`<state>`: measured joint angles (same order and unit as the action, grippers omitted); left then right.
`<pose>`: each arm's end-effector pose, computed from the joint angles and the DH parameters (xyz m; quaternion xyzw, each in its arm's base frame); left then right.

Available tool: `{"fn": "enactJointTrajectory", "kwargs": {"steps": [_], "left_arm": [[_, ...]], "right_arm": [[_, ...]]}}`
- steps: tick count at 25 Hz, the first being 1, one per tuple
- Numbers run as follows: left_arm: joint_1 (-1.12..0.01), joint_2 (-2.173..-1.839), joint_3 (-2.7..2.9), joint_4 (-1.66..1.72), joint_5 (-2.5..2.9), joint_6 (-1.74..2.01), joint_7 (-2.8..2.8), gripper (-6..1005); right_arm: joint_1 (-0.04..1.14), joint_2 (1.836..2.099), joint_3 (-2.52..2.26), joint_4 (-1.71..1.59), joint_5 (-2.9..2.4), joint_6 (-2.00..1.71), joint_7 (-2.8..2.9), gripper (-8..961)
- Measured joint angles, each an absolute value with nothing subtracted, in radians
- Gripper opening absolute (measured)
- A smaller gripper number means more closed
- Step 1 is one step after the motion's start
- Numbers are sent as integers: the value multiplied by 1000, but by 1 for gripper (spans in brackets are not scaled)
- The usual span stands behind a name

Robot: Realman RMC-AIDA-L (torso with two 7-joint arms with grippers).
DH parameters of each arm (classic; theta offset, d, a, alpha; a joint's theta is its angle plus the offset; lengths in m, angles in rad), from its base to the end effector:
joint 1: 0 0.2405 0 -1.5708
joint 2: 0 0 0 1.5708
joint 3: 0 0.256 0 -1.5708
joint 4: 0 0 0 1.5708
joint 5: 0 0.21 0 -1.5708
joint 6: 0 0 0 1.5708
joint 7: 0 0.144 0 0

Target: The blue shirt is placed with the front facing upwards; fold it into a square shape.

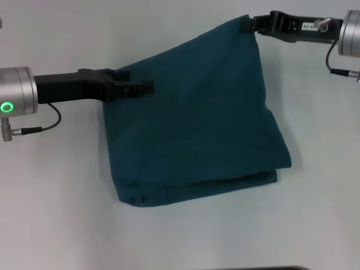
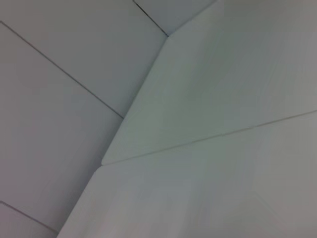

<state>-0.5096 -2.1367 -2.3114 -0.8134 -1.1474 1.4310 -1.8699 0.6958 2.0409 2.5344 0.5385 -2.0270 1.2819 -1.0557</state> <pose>-0.2432 0.3437 -0.0130 -0.8884 -0.3843 -0.2246 0.1124 0.2480 0.3966 0.0058 -0.7884 0.5301 0.2788 0.1404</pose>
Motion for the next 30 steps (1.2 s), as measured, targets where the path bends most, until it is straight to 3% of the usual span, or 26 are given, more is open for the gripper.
{"fn": "enactJointTrajectory", "kwargs": {"steps": [18,26,30], "left_arm": [[-513,-2138,-2306,-813,-1147,1431,-1877,903],[-508,-2138,-2306,-813,-1147,1431,-1877,903],[-507,-2142,-2306,-812,-1147,1431,-1876,903]], "right_arm": [[694,2037,2513,500,-2034,1232,-1049,78],[643,2044,2526,503,-2005,1222,-1118,103],[609,2035,2530,510,-1933,1245,-1167,145]]}}
